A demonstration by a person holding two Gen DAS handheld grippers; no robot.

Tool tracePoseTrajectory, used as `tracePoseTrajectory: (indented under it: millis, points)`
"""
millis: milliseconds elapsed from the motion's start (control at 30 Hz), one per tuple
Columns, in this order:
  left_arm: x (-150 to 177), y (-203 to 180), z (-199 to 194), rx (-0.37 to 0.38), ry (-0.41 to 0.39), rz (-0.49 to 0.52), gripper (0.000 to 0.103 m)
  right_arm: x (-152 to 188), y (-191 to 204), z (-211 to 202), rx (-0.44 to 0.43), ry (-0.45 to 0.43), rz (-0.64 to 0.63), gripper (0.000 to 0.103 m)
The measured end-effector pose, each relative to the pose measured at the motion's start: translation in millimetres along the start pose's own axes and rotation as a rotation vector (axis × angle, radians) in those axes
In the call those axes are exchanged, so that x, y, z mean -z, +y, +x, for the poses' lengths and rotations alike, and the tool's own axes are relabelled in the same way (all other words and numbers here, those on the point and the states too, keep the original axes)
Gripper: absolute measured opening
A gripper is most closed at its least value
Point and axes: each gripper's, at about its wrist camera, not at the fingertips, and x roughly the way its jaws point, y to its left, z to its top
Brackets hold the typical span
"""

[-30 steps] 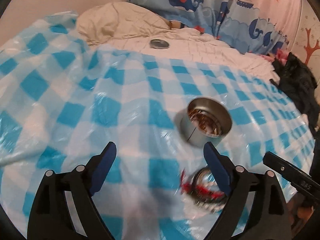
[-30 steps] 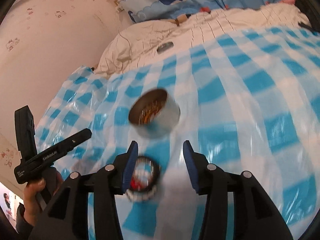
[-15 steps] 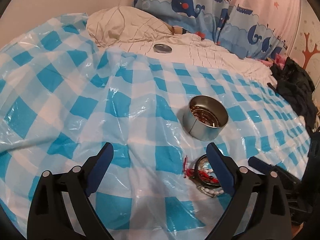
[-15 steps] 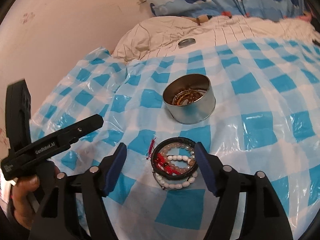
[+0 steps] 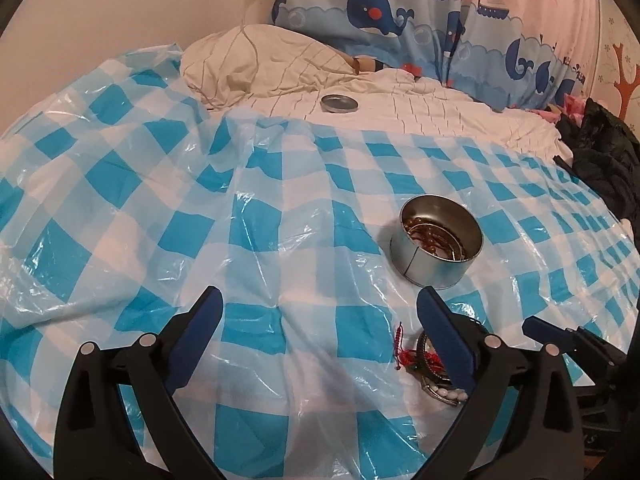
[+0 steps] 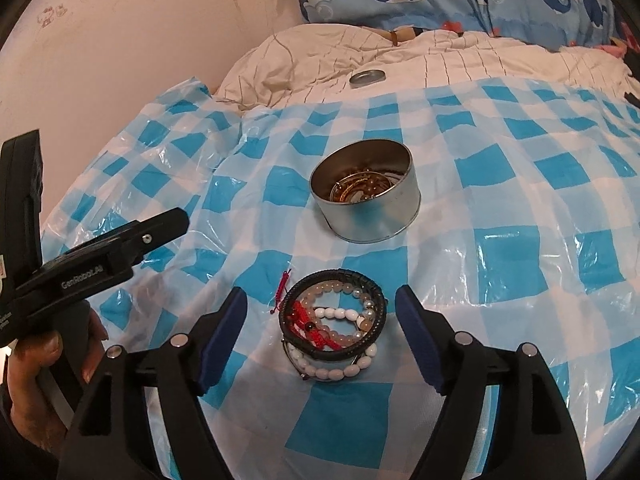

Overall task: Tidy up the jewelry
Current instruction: 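Move both open tools back over the remaining bracelet pile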

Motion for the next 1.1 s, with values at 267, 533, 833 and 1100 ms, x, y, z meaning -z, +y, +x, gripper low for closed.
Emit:
tracePoseTrajectory:
  millis: [267, 533, 833, 1100]
  points:
    - [0.0, -9.2, 3.9, -0.004, 0.004, 0.017, 0.095, 0.1, 1.6, -0.2, 0.014, 0.002, -0.017, 0.079]
    - [0.6, -11.0, 6.8, -0.012, 0.011, 0.025, 0.095, 2.9, -3.2, 3.7, 0.033, 0.021, -0.036, 0.081]
    - [-1.5, -16.0, 11.8, -0.011, 0.017, 0.032, 0.095, 5.6, -1.7, 7.4, 0.032, 0.038, -0.059, 0.081]
    - [-3.4, -28.7, 20.7, -0.005, 0.029, 0.042, 0.095, 9.6, -3.9, 15.4, 0.034, 0.077, -0.089, 0.086]
